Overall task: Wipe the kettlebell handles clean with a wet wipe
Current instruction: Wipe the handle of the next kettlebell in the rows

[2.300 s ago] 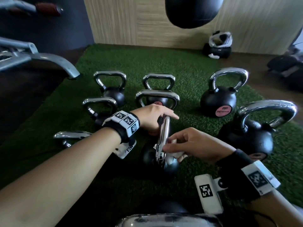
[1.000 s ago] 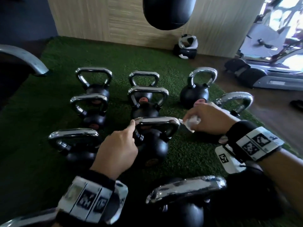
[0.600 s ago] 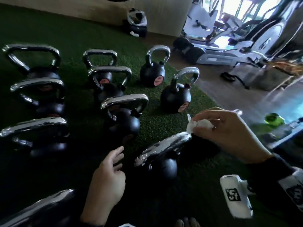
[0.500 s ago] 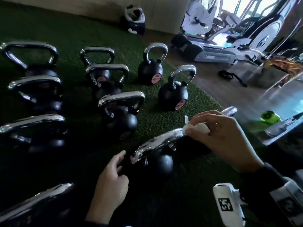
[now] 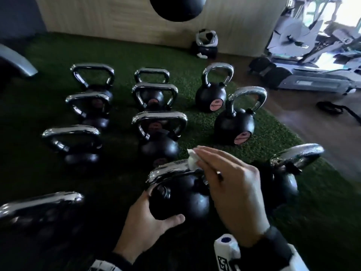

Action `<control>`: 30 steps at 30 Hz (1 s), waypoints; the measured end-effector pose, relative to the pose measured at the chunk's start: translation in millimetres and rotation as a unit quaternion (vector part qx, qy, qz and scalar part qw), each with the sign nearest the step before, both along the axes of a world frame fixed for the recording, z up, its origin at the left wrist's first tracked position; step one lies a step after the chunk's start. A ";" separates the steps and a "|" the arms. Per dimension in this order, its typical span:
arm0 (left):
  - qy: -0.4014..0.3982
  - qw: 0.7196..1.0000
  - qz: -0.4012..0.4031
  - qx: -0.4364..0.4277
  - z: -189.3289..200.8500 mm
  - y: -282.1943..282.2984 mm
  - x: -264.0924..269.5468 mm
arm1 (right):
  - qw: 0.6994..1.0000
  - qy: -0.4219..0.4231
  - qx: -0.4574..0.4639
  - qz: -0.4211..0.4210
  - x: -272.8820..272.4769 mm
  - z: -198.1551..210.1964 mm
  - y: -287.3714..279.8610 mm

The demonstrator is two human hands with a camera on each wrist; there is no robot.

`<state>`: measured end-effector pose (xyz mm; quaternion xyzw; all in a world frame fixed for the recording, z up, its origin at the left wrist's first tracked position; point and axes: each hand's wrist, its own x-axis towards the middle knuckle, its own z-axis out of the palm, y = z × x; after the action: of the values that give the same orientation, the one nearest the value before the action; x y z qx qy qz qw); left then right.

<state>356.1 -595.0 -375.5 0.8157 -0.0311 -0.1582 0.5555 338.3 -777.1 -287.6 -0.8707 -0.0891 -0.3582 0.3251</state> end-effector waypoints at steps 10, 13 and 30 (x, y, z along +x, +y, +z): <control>-0.024 0.999 0.016 0.014 -15.2 -2.6 1.6 | 0.998 0.003 0.006 -0.058 7.2 -27.1 -36.1; -0.032 0.999 0.022 0.026 -17.0 -3.1 1.4 | 0.999 -0.005 -0.004 -0.050 6.2 -33.3 -31.2; -0.028 0.982 0.044 0.184 6.8 -9.7 -5.5 | 0.890 0.223 0.396 -0.012 9.8 -113.7 -58.9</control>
<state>350.6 -604.7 -368.7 0.9088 0.0188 -0.1139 0.4010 348.1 -836.0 -401.3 -0.7274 0.1458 -0.1641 0.6501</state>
